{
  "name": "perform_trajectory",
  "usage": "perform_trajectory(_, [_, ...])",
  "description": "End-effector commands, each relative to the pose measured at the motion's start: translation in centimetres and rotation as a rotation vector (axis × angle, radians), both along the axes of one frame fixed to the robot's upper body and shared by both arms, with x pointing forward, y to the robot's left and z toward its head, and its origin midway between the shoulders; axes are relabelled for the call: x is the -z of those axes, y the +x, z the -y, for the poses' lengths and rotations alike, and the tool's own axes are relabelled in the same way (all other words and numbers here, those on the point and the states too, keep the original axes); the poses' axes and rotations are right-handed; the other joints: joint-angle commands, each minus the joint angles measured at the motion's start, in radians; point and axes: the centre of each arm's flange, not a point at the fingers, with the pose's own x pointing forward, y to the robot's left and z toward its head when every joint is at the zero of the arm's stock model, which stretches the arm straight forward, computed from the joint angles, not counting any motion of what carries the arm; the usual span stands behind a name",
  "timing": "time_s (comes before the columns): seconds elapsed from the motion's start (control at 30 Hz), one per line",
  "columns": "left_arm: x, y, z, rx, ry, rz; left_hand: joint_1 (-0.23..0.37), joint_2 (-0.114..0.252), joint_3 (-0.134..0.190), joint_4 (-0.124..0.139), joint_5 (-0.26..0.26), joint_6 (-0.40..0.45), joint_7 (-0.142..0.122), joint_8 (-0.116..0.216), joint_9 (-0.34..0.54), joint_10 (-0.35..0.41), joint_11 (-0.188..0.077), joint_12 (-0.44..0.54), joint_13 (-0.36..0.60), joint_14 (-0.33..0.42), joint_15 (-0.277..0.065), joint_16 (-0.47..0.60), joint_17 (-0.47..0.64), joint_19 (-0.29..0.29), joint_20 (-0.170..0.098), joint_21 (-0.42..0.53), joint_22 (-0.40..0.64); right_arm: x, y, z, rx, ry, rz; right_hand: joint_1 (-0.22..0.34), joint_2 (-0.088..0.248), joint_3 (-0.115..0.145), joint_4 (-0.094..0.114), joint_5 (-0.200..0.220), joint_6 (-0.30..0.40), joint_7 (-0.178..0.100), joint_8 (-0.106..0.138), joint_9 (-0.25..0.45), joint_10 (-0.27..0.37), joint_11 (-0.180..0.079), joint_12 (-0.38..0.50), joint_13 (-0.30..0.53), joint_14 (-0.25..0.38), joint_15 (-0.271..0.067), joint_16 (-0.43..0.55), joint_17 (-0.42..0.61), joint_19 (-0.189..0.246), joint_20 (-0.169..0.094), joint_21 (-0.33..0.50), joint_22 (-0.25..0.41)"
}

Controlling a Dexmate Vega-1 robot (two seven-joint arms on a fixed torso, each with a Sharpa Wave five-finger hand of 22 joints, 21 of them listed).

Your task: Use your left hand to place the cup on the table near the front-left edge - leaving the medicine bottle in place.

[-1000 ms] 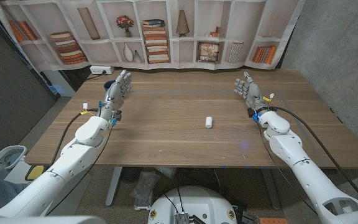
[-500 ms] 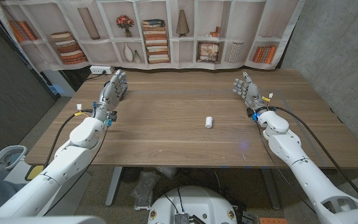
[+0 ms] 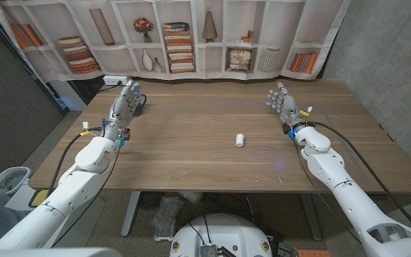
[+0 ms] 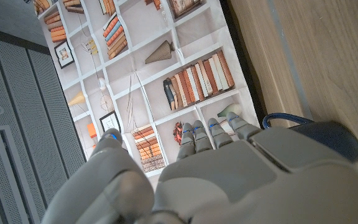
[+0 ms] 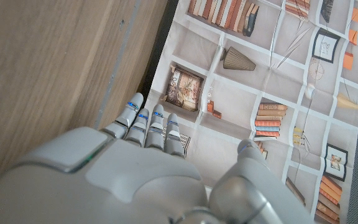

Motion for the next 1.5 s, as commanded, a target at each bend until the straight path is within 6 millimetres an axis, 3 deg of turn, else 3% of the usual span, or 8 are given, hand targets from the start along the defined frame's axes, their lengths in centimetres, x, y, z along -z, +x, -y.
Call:
perform_trajectory(0.03, [0.1,-1.2,-0.6,-0.028,-0.004,0.012,0.012,0.004,0.000,-0.003,-0.001,0.007,-0.001,0.000,0.003,0.004,0.001,-0.002,0.005,0.004,-0.003,0.000,0.003,0.005,-0.035,-0.005,0.005,0.1,0.0,0.2,0.003,0.002,-0.004,0.000,0.005,-0.002,-0.001,0.003,0.009,0.003,0.003,0.001,0.009,0.002,0.000,0.004,0.009,-0.002,-0.003,0.003,0.007,0.002,-0.004,0.006])
perform_trajectory(0.5, [0.9,-1.8,-1.2,-0.049,-0.011,0.000,0.014,0.006,-0.001,-0.003,-0.003,0.007,-0.001,-0.002,0.003,0.003,-0.001,-0.003,0.006,0.005,-0.004,-0.001,0.003,0.004,-0.032,-0.006,0.005,-0.1,0.4,-0.1,-0.007,-0.005,-0.010,0.001,0.007,-0.004,-0.001,0.003,0.009,0.003,0.002,0.001,0.009,0.002,0.000,0.004,0.010,-0.001,-0.005,0.003,0.010,0.002,-0.011,0.006])
perform_trajectory(1.5, [1.2,-3.5,-4.4,-0.116,-0.042,0.012,0.020,0.009,-0.006,-0.005,-0.006,0.009,-0.006,-0.002,0.003,0.008,-0.004,-0.004,0.006,0.009,-0.007,-0.001,0.003,0.007,-0.030,-0.006,0.005,0.1,0.5,-0.1,-0.007,-0.006,-0.016,0.003,0.010,-0.006,-0.002,0.002,0.009,0.005,0.002,0.001,0.010,0.001,-0.001,0.004,0.011,-0.002,-0.007,0.003,0.015,0.003,-0.022,0.007])
